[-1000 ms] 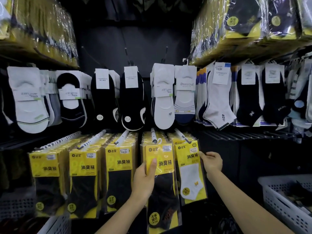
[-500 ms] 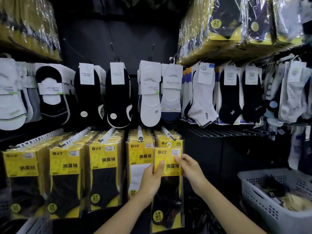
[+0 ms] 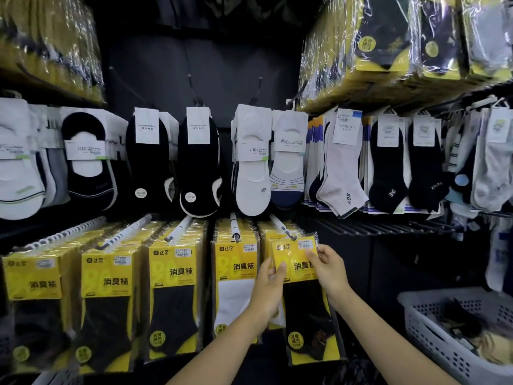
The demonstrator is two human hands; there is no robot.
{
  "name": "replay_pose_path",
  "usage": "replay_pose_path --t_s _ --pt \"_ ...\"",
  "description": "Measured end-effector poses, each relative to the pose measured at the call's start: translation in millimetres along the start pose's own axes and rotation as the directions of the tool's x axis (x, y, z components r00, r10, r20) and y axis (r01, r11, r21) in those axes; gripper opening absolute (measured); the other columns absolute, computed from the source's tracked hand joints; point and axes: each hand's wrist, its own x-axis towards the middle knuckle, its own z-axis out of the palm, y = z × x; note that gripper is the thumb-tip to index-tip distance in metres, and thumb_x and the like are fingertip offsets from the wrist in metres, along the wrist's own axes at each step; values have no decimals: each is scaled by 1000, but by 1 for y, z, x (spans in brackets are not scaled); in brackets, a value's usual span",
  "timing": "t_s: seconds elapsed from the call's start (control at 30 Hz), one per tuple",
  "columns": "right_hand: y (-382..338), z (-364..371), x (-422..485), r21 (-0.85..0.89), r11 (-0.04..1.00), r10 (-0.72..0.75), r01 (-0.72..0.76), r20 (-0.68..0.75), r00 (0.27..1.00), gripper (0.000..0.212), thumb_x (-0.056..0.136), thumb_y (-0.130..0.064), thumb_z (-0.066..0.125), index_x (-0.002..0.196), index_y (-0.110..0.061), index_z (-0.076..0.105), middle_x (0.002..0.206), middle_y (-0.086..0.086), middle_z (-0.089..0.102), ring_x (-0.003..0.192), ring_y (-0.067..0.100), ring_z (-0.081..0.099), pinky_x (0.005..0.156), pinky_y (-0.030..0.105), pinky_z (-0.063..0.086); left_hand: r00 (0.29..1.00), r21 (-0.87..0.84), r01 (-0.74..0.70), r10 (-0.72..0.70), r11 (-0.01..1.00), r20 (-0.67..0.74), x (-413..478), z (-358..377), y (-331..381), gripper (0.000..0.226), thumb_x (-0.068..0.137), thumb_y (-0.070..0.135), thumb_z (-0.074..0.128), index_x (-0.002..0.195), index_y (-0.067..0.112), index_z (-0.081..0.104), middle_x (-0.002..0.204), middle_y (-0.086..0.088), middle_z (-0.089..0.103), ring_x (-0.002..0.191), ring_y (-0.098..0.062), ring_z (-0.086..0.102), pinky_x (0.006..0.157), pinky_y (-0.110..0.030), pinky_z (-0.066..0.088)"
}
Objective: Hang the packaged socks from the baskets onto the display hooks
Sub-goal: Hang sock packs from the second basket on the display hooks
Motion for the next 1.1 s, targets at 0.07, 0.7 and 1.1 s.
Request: replay_pose_path --t_s 0.07,0.7,1.1 --pt "3 5 3 15 1000 6 -7 27 1000 6 93 -13 59 94 -8 63 92 11 71 82 20 67 72 30 55 999 -10 -9 9 1000 -33 4 -2 -5 59 97 41 42 149 22 21 136 3 47 125 -12 44 93 -19 33" --pt "48 16 -16 -101 982 143 -161 -170 975 43 84 -24 72 120 -14 52 114 -2 52 105 13 53 85 24 43 996 180 32 -47 983 82 7 -30 -57 62 96 45 43 149 26 19 155 4 24 139 -16 30 104 -26 31" --pt "211 46 -283 -512 682 713 -523 303 633 29 89 -13 66 114 0 59 109 12 58 102 27 58 76 25 47 839 388 532 -529 752 -124 -228 -151 -243 43 97 14 50 137 2 41 116 -5 57 103 -9 59 84 -17 46"
